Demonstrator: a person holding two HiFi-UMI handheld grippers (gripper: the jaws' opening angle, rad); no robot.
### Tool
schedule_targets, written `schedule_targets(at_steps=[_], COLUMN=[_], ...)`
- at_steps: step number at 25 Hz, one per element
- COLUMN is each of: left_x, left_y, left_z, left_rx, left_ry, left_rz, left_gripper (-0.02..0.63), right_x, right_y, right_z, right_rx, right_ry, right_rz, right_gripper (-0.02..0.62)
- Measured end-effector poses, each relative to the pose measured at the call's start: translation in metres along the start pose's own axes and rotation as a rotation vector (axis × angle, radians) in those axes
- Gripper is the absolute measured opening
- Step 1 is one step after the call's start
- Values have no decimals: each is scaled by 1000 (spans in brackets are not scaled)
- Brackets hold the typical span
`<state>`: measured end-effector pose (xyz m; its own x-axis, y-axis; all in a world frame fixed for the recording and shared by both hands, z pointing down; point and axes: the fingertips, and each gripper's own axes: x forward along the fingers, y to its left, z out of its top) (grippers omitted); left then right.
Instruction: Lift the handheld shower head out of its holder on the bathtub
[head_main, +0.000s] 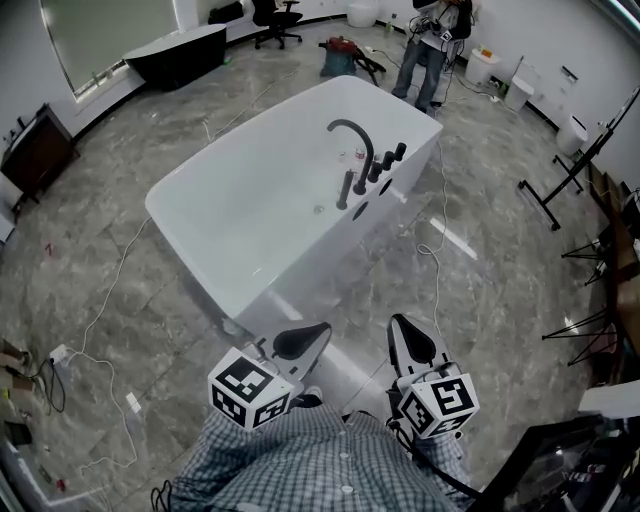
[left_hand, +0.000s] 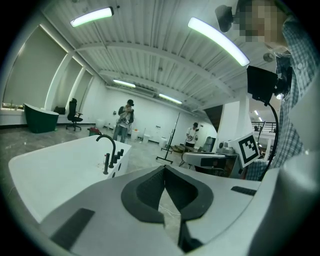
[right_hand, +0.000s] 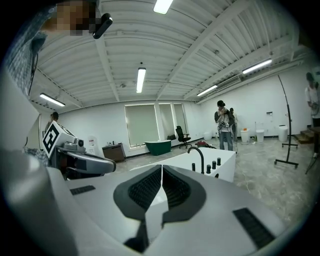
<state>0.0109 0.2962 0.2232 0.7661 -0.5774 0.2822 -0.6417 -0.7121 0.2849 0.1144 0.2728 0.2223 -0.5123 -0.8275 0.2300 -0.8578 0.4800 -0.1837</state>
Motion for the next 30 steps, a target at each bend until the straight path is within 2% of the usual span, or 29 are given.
schedule_targets(at_steps=[5,10,16,23,30], left_x=[6,20,50,99,165], left_y=[31,57,79,128,191], left_z=[7,19,31,54,86], left_rx=[18,-5,13,-5,-38], left_ry=[2,-20,-27,-27,-49], left_rz=[2,28,42,96,168], left_gripper=[-2,-2,-2,-2,-2], right_x=[28,50,88,154,231], right_y=[0,-8,-28,-70,-132], right_z=[3,12,17,32,48], right_rx=[-2,-9,-32,-31,-47], right_ry=[2,11,32,41,87], right_rz=[-5,3,44,104,176], right_gripper=[18,18,18,18,18])
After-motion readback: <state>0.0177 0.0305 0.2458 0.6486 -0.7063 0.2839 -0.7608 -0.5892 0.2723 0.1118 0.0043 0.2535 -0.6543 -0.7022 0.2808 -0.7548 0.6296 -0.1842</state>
